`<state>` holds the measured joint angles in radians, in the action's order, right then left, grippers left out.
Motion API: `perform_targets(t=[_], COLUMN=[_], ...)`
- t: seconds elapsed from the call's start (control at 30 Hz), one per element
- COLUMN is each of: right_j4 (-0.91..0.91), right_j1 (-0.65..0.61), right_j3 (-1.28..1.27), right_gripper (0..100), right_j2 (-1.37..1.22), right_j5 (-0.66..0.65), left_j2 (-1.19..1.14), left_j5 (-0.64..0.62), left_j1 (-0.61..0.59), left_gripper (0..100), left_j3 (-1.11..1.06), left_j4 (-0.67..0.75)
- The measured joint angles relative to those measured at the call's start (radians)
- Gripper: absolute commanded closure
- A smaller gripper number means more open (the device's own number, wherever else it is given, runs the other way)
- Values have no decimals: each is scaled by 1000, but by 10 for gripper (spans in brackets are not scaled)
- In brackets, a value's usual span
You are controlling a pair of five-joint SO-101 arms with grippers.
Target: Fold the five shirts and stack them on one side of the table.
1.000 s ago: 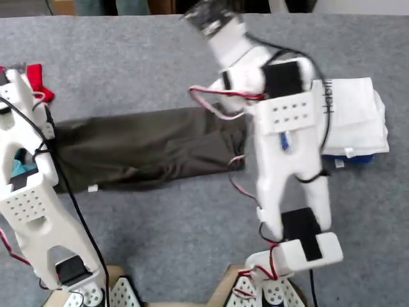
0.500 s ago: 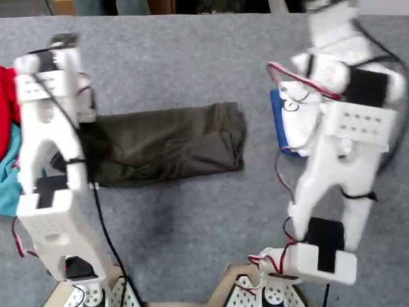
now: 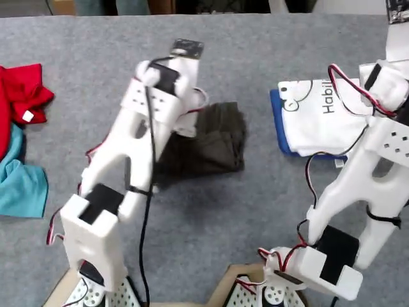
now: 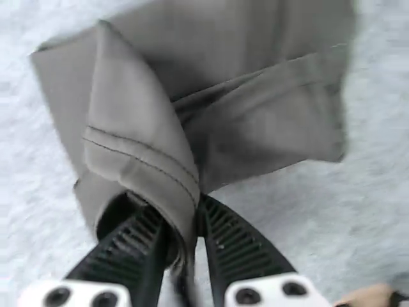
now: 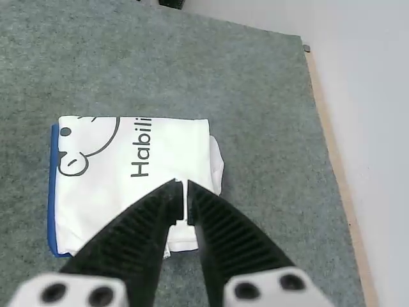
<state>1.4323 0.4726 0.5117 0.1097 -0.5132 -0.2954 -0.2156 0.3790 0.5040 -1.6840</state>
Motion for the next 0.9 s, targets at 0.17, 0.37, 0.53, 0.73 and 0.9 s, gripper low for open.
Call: perform_targets(t=[0.17,0.37,0.53,0.73,0.9], right_j4=[0,0,0,0,0], right_j1=[5,5,5,5,5], right_j3=[0,0,0,0,0], right_gripper=[974,974,974,974,974], right_j2=[0,0,0,0,0], right_j5=[0,0,0,0,0], left_j2=[0,0,-74,-110,-110], left_j5=[-63,-109,-114,-117,-117], left_j1=[44,61,97,144,163], left_gripper=[971,971,971,971,970], left_j3=[-2,-2,-2,-2,-2], left_j4=[150,338,419,423,423])
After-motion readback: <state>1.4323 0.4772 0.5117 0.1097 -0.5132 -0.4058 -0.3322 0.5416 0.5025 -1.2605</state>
